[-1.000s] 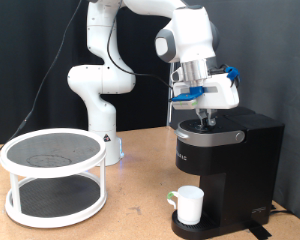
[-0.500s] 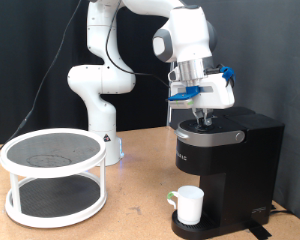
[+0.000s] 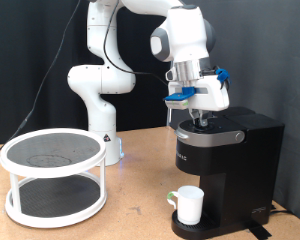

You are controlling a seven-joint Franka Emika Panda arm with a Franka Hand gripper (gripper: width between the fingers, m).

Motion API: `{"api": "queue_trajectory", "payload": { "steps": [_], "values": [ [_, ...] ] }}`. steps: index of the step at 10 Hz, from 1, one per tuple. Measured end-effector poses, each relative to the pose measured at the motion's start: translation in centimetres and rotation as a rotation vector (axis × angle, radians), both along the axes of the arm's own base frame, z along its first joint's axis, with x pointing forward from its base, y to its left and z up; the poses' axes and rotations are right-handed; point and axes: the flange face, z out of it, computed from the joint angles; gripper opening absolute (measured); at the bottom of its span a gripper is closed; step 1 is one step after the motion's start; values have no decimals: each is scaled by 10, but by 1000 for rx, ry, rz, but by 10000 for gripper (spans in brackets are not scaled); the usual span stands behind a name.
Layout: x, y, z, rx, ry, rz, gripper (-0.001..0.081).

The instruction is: Make a cup of coffee with the keurig machine

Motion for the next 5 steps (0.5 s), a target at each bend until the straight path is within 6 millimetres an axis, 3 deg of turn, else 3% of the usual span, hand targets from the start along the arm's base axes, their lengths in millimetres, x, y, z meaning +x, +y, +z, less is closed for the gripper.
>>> {"api": "queue_trajectory", "payload": {
  "steps": [5],
  "values": [
    [2,-2,-1,13,20,-8,0]
  ]
}}
